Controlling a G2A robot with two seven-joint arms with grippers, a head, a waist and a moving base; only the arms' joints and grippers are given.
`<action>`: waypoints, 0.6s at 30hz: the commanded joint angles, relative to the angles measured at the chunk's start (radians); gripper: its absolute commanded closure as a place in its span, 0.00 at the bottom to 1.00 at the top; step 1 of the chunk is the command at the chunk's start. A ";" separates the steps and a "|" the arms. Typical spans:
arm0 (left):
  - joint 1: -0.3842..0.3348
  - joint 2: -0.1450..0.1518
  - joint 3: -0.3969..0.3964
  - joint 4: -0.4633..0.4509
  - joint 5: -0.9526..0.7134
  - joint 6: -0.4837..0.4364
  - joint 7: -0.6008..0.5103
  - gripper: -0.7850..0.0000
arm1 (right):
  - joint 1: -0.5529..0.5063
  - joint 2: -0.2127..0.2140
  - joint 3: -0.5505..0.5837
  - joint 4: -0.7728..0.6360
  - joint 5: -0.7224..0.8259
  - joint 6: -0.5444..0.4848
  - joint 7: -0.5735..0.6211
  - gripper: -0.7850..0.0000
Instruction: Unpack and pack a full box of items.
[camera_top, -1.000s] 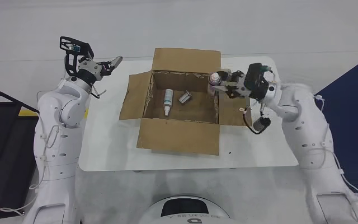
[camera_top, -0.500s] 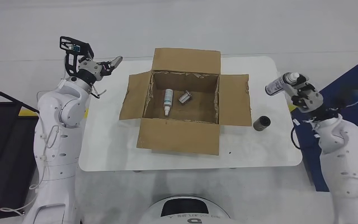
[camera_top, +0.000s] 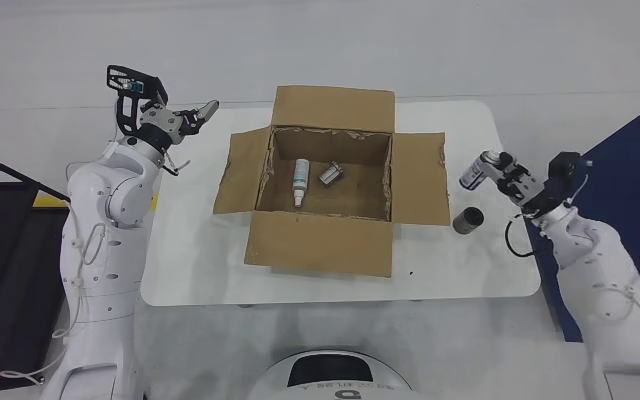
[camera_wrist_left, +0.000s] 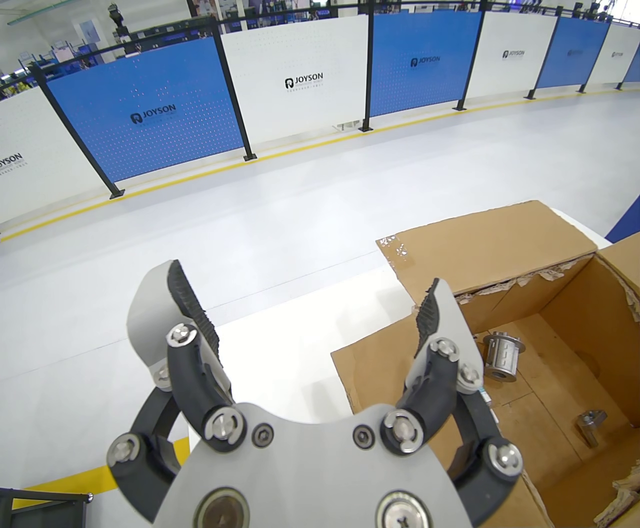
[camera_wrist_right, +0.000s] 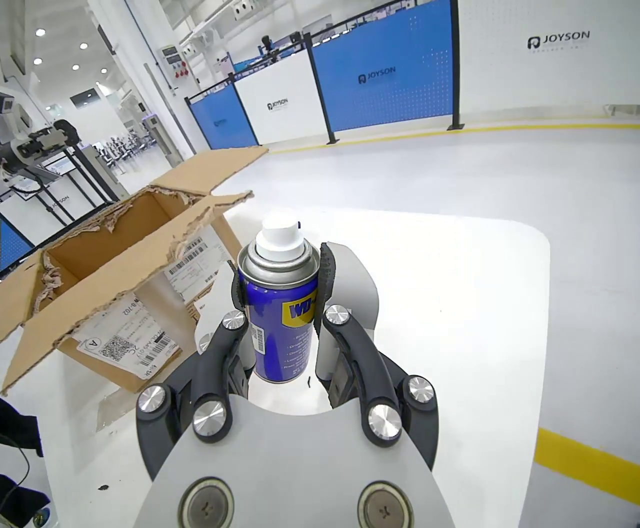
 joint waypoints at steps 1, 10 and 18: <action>0.000 0.000 0.000 0.000 0.000 0.000 0.000 0.00 | 0.019 0.003 -0.028 0.039 -0.021 0.000 -0.018 1.00; 0.000 0.000 0.000 0.000 0.000 0.000 0.000 0.00 | 0.096 0.018 -0.163 0.159 -0.087 0.000 -0.089 1.00; 0.000 0.000 0.000 0.000 0.000 0.000 0.000 0.00 | 0.148 0.032 -0.274 0.220 -0.100 0.000 -0.110 1.00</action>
